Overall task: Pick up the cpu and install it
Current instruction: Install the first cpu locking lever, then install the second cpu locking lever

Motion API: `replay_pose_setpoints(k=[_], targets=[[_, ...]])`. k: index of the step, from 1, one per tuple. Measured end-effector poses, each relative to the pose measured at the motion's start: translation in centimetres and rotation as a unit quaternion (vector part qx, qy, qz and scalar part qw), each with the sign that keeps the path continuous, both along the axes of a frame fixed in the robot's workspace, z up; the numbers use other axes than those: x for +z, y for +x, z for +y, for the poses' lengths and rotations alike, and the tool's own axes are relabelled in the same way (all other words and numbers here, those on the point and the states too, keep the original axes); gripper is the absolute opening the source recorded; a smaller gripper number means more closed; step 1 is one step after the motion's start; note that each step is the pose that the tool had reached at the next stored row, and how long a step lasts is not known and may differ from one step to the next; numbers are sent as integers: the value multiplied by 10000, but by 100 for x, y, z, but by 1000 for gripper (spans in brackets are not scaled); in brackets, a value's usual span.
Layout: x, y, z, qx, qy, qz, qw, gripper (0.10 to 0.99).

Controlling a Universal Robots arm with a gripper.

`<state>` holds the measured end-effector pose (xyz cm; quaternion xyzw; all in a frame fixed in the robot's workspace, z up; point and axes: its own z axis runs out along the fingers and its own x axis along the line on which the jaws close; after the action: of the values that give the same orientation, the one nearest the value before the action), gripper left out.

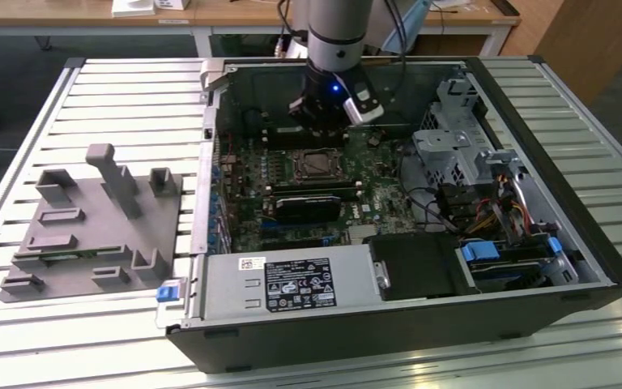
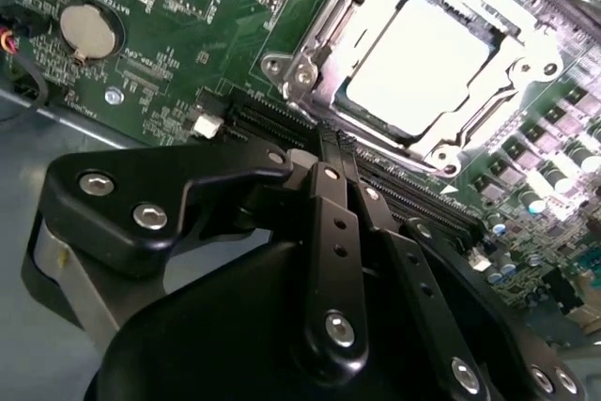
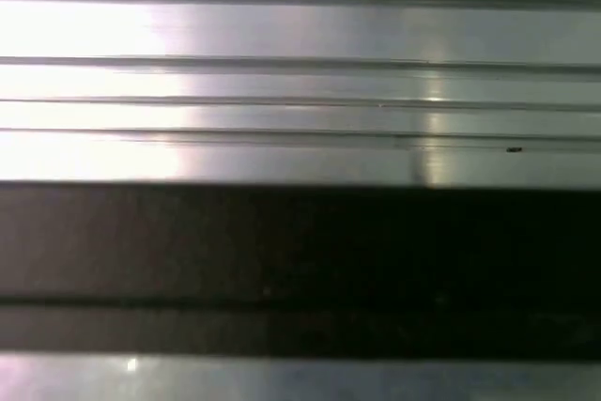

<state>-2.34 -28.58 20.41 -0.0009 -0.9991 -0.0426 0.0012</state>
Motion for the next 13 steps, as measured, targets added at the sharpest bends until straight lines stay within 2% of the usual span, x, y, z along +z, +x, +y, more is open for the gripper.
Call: replay_pose_setpoints(k=[13], targets=[[-1,4,-80,0,1,0,10000,106]])
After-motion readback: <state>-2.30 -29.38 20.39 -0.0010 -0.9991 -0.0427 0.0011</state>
